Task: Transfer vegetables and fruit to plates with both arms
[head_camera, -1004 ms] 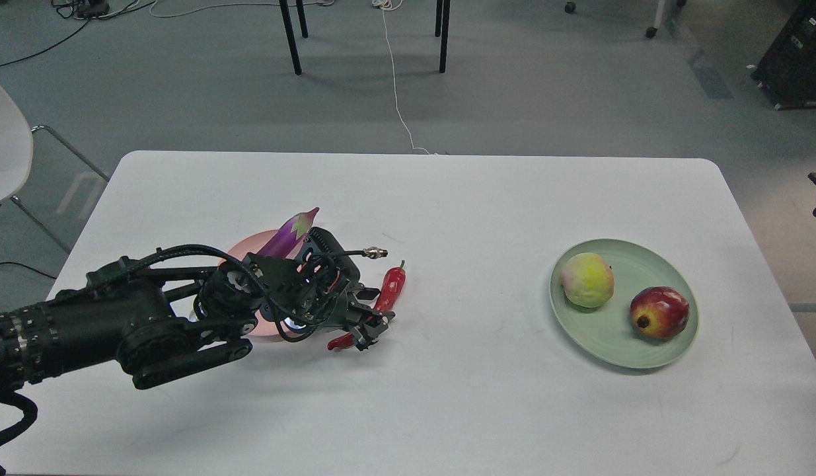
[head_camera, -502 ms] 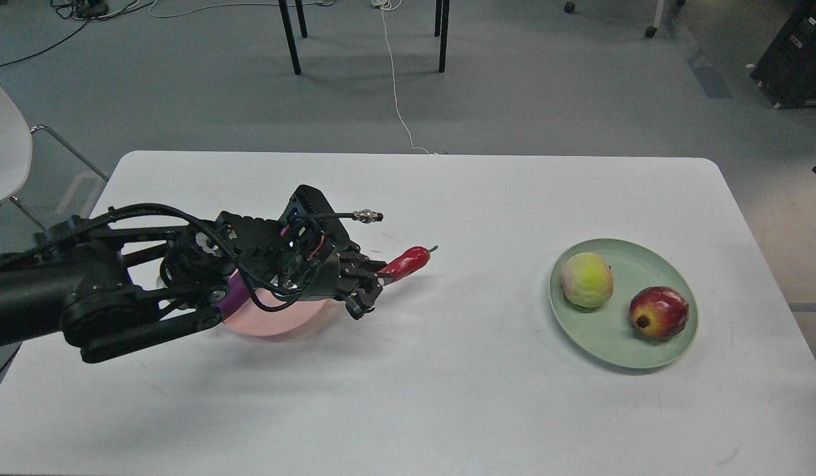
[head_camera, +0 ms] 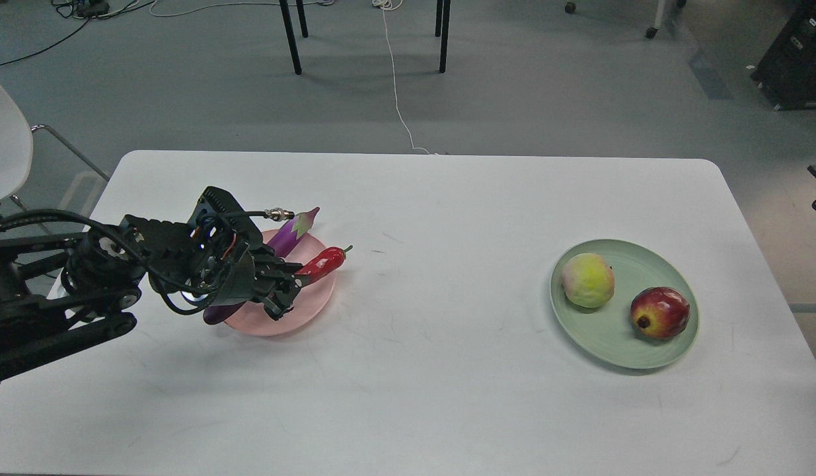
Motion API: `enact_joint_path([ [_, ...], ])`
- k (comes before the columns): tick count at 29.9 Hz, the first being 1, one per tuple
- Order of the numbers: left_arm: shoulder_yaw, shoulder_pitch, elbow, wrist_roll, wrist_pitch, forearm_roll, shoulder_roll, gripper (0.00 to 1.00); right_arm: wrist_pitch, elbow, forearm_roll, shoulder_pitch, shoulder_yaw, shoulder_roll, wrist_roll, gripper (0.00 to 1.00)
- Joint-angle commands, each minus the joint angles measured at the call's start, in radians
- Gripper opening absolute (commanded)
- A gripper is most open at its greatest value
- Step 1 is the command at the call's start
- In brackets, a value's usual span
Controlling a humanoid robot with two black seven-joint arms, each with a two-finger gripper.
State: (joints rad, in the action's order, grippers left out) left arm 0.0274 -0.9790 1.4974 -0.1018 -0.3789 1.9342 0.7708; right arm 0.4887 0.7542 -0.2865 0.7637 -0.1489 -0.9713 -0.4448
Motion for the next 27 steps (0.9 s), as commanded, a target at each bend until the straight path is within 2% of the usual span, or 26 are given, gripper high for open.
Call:
enact_joint_path([
  [1, 0.002, 0.002, -0.005, 0.001, 0.000, -0.003, -0.012, 0.72, 0.000, 0.001, 0.001, 0.000, 0.000, -0.007, 0.000, 0.99],
  [6, 0.003, 0.000, -0.006, -0.002, 0.002, -0.004, -0.004, 0.78, 0.000, -0.001, 0.006, -0.001, 0.000, -0.012, 0.000, 0.99],
  [12, 0.003, 0.000, -0.006, -0.002, 0.002, -0.004, -0.004, 0.78, 0.000, -0.001, 0.006, -0.001, 0.000, -0.012, 0.000, 0.99],
  [13, 0.189, 0.002, -0.006, -0.002, 0.040, -0.206, 0.007, 0.97, 0.000, -0.004, 0.006, 0.012, -0.024, -0.007, 0.000, 0.99],
  [17, 0.316, 0.003, -0.067, -0.006, 0.060, -0.574, -0.005, 0.98, 0.000, -0.013, 0.007, 0.043, -0.046, -0.003, 0.003, 0.99],
  [22, 0.368, 0.002, -0.190, -0.009, 0.061, -0.999, -0.059, 0.98, 0.000, -0.013, 0.006, 0.098, -0.061, 0.055, 0.000, 0.99],
  [27, 0.500, 0.016, -0.371, -0.013, 0.057, -1.349, -0.180, 0.98, 0.000, -0.042, 0.006, 0.112, -0.237, 0.160, 0.000, 0.99],
])
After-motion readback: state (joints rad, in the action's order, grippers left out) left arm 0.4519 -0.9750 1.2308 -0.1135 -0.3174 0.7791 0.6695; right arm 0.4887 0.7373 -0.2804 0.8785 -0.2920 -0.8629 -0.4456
